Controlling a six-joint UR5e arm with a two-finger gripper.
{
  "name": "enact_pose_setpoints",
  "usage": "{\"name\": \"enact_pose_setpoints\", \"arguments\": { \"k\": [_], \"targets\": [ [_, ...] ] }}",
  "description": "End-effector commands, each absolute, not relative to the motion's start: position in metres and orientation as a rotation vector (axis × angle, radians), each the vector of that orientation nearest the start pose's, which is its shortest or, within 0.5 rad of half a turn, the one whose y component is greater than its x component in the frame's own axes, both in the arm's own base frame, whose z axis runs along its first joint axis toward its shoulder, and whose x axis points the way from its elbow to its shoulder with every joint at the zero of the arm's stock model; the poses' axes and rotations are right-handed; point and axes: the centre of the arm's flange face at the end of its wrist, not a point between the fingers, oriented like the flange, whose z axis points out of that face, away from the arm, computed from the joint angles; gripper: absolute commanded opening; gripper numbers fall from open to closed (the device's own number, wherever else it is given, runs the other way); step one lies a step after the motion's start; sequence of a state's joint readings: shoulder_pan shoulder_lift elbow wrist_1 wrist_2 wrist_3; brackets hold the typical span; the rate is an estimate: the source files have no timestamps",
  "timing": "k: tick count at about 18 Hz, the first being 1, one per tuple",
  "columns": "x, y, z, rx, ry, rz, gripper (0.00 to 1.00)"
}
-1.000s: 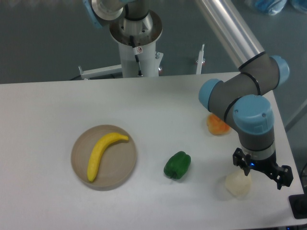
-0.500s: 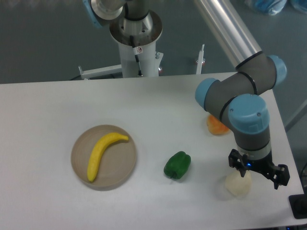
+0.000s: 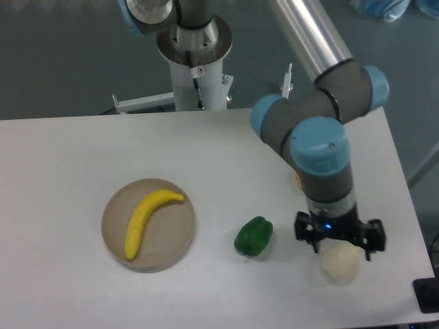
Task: Pick up the banana from the plate
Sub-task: 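Move the open gripper across the table toward the banana on the plate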
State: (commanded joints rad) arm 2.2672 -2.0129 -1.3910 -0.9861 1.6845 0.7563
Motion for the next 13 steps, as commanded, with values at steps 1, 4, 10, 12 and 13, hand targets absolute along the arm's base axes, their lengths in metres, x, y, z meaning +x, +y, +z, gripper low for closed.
{"name": "enact_pose_setpoints", "arguments": {
  "k": [1,4,10,12,13],
  "targets": [
    [-0.336,0.598,0.386,-2.952,0.065,0.398,1.00],
    [-0.308,0.595,0.379,-2.988,0.104,0.231,1.00],
    [-0.225,0.616,0.345,-3.037,0.146,0.066,1.00],
    [-0.194,0.616,0.326,-3.061,0.168,0.033,1.00],
    [-0.181,0.616,0.320,-3.061,0.173,0.031,1.00]
  ]
}}
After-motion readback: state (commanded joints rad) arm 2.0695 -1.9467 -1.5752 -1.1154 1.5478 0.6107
